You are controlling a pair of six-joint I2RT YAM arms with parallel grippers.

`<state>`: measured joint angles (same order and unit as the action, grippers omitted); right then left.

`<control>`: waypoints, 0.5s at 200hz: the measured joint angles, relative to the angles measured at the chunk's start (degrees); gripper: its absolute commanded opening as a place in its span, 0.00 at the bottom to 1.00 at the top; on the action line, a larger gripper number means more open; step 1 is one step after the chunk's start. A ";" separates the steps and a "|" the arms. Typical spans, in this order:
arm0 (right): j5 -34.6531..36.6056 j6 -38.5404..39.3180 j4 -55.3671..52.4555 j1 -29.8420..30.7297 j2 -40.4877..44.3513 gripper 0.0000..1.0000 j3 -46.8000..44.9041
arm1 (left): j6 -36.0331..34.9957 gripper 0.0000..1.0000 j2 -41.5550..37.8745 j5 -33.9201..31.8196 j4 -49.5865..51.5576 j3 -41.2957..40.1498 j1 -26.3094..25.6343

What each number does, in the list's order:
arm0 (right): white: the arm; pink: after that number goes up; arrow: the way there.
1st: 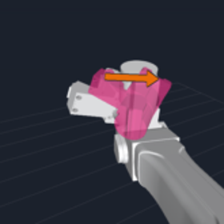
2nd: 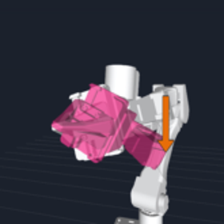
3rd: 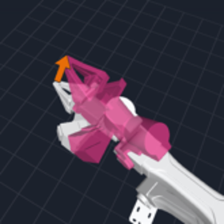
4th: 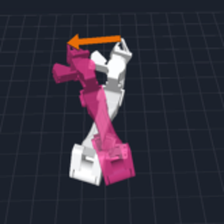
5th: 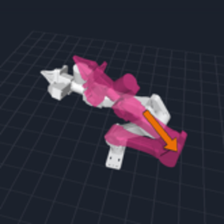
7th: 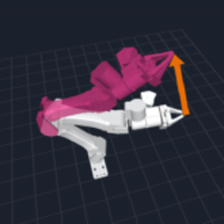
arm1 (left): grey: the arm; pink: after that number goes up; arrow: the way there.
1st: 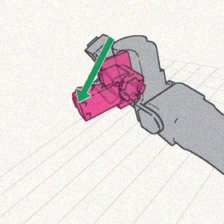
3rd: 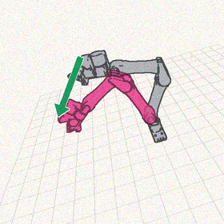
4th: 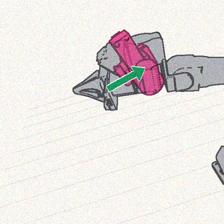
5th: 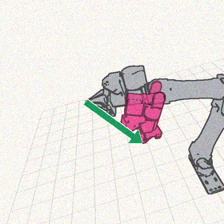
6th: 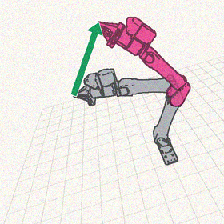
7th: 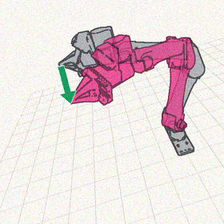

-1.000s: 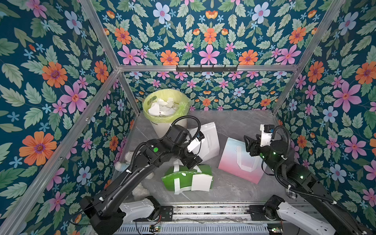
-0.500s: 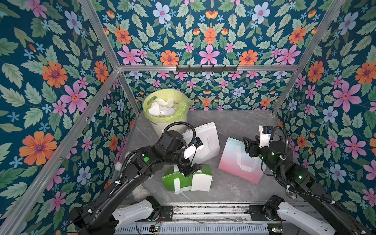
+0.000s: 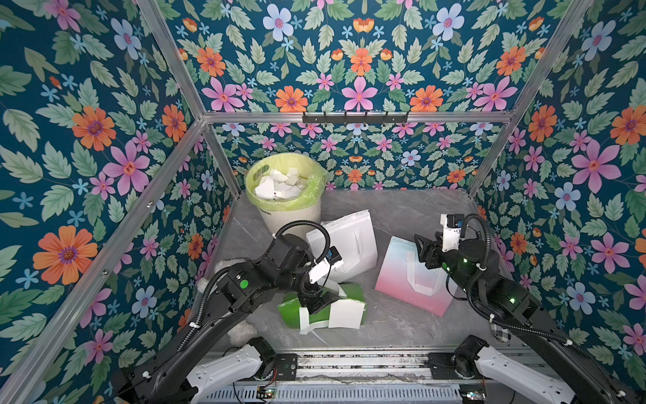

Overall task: Shred takeout receipts and throw away
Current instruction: Adjust the takeout bag at the center of the board.

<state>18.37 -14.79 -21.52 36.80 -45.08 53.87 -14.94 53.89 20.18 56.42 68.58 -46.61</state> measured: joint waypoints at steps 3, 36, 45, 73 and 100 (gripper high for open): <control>-0.09 0.00 -0.02 0.00 -0.07 0.70 0.04 | 0.00 0.98 -0.33 -0.15 0.09 -0.15 0.00; -0.15 0.00 0.02 -0.02 -0.28 0.70 0.20 | -0.13 0.97 -1.79 -0.94 0.66 -2.75 -0.02; -0.20 0.00 0.02 -0.02 -0.28 0.70 0.24 | -0.09 0.97 -1.84 -1.53 0.96 -3.63 -0.02; -1.07 -0.02 -0.02 0.00 -0.26 0.70 0.48 | 0.07 0.93 -2.49 -2.82 1.42 -3.91 0.00; -1.68 -0.02 0.02 0.00 0.39 0.70 0.68 | 0.85 0.83 -0.94 -4.09 1.40 -3.96 -0.02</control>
<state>16.69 -14.81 -21.50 36.80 -44.69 54.54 -14.09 52.95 16.10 57.82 64.62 -46.63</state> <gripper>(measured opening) 0.698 0.859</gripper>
